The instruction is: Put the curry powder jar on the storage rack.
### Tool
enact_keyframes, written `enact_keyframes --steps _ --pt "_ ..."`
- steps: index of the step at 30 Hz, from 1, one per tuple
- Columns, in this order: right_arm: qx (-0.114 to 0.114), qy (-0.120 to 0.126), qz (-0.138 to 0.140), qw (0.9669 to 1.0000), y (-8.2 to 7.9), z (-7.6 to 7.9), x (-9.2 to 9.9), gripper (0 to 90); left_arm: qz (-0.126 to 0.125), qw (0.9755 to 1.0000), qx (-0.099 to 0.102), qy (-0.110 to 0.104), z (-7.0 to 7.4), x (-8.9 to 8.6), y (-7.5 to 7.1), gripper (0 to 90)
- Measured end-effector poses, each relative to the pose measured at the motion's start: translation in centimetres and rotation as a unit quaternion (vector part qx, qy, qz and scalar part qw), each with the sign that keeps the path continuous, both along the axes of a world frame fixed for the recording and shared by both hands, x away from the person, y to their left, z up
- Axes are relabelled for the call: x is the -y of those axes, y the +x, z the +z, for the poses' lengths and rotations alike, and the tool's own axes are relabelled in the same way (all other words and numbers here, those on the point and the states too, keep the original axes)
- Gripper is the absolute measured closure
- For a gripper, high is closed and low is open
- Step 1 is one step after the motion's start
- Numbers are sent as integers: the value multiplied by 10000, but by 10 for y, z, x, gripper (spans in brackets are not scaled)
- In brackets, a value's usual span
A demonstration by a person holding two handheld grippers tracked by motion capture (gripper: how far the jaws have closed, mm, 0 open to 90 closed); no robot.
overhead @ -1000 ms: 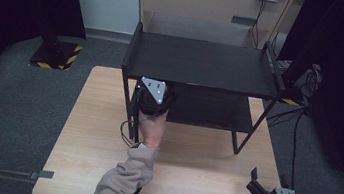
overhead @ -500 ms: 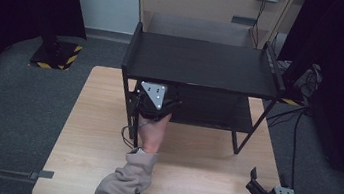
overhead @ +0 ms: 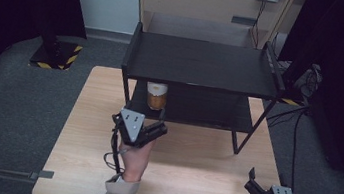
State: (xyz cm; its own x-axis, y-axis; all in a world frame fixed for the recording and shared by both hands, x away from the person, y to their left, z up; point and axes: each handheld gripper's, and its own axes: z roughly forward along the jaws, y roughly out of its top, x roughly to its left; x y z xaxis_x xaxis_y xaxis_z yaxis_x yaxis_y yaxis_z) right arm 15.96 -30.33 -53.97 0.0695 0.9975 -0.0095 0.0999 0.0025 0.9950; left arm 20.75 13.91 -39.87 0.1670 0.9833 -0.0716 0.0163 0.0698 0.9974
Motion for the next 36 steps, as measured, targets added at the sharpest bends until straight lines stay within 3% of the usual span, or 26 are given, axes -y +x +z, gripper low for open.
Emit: enact_keyframes --steps 2,4,6,8,10,12,15,17,18,21,22,24,26,27,28,31,32,35,36 --pt "-42 -26 -10 10000 1 1 -1 5 -85 9999 112 -93 -15 -24 -16 0" --pt "-57 -43 -23 10000 1 2 -2 5 -42 9998 146 -100 -21 -31 -20 0" --pt "-64 -52 -39 10000 1 2 -2 5 -45 9999 125 -86 -29 -45 -26 0" --pt "-73 -26 -67 9999 2 2 -3 5 12 9999 85 -97 -45 -70 -34 0" --pt "-85 -25 -72 9999 2 2 -3 6 10 9999 72 -118 -49 -79 -36 0" --pt "-150 -78 -36 9999 3 4 -3 5 31 9995 135 -273 -64 -105 -43 0" --pt "-188 -116 -5 9998 4 5 -3 5 116 9996 130 -231 -73 -119 -47 0" --pt "-277 -217 12 9994 6 7 -5 5 206 9996 33 -165 -80 -131 -48 0" --pt "-297 -240 5 9993 6 7 -5 6 321 9994 -107 -69 -87 -142 -48 0" --pt "-298 -242 -14 9993 6 7 -6 5 438 9986 -279 -69 -95 -152 -47 0" --pt "-304 -245 -15 9992 6 8 -6 5 510 9976 -409 -249 -103 -162 -47 0" --pt "-309 -254 -5 9992 7 8 -6 5 544 9969 -470 -309 -108 -166 -46 0" --pt "-330 -292 35 9990 7 8 -6 5 634 9958 -612 -247 -116 -170 -43 0" --pt "-330 -292 35 9990 7 8 -6 5 634 9958 -612 -247 -116 -170 -43 0" --pt "-351 -315 46 9989 7 9 -6 5 580 9949 -782 -264 -121 -175 -39 0" --pt "-365 -340 61 9987 8 9 -6 5 488 9940 -919 -347 -120 -178 -37 0" --pt "-367 -343 67 9987 7 9 -6 5 450 9948 -798 -436 -123 -178 -39 3" --pt "-357 -343 60 9988 7 9 -6 5 391 9947 -859 -411 -123 -178 -39 7" --pt "-345 -337 52 9988 7 8 -6 5 377 9933 -1021 -385 -121 -178 -35 7"
